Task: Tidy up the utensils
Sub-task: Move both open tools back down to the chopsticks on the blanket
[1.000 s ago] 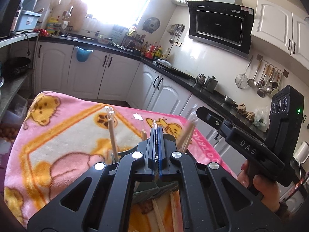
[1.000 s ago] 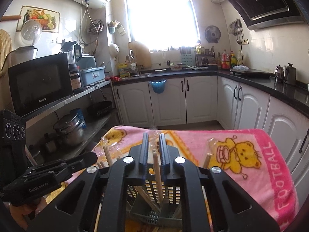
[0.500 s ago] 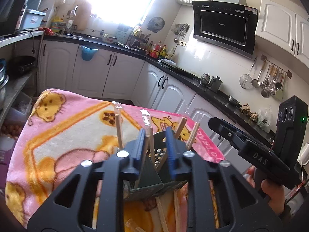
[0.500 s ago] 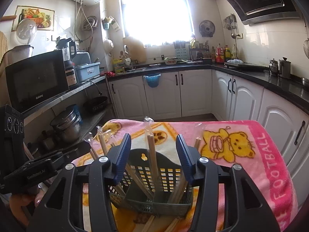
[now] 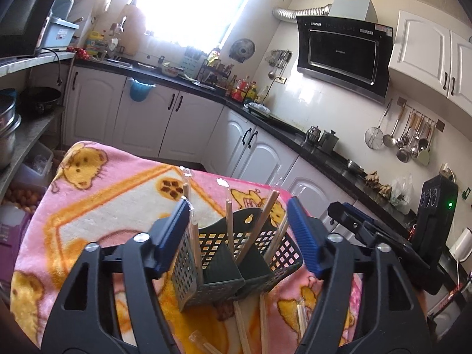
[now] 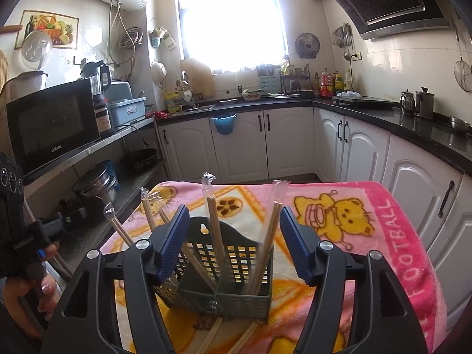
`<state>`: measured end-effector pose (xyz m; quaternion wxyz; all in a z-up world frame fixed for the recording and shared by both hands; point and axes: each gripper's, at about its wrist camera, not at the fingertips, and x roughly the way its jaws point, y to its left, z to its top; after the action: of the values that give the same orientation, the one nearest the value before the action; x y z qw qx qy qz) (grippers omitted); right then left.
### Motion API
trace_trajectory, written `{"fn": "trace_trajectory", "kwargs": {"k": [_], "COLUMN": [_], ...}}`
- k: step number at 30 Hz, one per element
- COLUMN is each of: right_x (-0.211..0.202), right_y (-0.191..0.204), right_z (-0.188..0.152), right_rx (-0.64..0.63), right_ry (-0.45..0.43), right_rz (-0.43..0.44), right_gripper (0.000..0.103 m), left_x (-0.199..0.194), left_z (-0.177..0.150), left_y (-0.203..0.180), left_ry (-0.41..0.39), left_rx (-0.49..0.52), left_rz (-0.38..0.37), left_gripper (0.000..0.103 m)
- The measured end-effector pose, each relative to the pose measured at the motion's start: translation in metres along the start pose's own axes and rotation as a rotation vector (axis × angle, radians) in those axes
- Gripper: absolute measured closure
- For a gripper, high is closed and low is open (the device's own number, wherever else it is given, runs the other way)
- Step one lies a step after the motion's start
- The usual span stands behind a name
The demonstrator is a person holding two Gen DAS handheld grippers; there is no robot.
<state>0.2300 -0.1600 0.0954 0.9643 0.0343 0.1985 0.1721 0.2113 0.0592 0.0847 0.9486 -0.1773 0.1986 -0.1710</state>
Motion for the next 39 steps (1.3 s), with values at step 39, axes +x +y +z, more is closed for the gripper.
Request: {"fn": "trace_trajectory", "kwargs": {"k": [39], "right_x": [-0.051], "right_y": [-0.002], "right_z": [-0.044], "right_rx": [-0.043], "right_ry": [0.020], "right_rz": [0.004], "right_gripper": [0.024], "left_x": [-0.031], "left_z": [-0.048], "left_y": [0.001], "left_ry": [0.026], "left_rx": [-0.011], "left_rz": [0.086], "left_gripper": [0.011]}}
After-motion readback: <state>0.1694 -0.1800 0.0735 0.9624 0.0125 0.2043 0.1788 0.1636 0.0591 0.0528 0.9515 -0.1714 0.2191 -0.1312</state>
